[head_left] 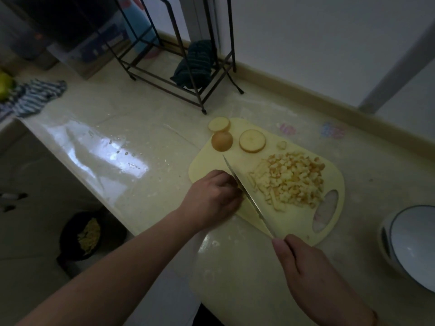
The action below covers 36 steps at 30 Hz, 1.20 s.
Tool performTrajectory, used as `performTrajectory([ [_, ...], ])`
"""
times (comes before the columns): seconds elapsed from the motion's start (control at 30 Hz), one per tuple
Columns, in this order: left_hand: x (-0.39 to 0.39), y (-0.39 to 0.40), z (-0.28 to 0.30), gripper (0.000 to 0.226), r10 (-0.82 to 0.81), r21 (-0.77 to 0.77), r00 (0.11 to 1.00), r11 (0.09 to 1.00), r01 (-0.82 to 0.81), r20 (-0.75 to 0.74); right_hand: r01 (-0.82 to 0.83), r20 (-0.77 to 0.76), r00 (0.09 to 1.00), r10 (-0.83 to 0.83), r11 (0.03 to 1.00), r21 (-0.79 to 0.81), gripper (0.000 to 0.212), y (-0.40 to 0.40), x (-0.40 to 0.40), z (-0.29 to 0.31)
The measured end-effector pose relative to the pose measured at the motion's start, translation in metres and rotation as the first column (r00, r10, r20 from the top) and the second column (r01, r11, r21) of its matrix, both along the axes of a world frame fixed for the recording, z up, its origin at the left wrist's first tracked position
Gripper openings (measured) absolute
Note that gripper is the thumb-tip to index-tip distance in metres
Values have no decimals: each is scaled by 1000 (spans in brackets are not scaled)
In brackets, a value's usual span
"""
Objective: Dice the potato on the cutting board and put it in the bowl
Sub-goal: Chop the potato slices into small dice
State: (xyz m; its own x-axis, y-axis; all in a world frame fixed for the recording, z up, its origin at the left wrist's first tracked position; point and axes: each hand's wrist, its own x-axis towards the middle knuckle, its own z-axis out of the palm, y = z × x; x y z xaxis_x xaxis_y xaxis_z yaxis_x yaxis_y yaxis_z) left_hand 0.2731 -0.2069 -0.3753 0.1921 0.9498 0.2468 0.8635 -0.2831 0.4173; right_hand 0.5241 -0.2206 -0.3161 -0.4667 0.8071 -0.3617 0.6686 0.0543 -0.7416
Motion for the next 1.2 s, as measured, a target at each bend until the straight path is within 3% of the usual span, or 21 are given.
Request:
performTrajectory([
  [0.2,1,-1,2,17,-7,-10,998,1000,8,69,-36,4,999,36,999,21,44,18,-22,-1],
  [0.6,1,-3,4,18,3,30,1000,1000,-4,25,-27,-13,1000,27,1000,7,45,32,-27,-1],
  [0.7,1,-3,5,19,0,14,1000,1000,0,18,22,-40,999,-29,984,-176,53,37,-13,2],
  [0.8,3,-5,3,22,24,4,999,1000,-24,29,132,-79,976,-203,838,-530,54,41,-1,3],
  [0.87,4,-6,2,20,36,12,998,999,-36,49,127,-88,973,-213,813,-569,53,41,0,3],
  [0.97,-1,-5,2,15,13,4,997,1000,-13,82,115,-125,972,-201,862,-493,54,37,-2,1],
  [1.07,-8,-6,-1,16,-50,15,997,999,49,59,33,-109,992,-55,979,-199,66,32,-4,-2],
  [1.2,-10,-10,-4,16,-60,82,998,995,62,-24,15,-113,993,-22,998,-57,54,25,-10,2],
])
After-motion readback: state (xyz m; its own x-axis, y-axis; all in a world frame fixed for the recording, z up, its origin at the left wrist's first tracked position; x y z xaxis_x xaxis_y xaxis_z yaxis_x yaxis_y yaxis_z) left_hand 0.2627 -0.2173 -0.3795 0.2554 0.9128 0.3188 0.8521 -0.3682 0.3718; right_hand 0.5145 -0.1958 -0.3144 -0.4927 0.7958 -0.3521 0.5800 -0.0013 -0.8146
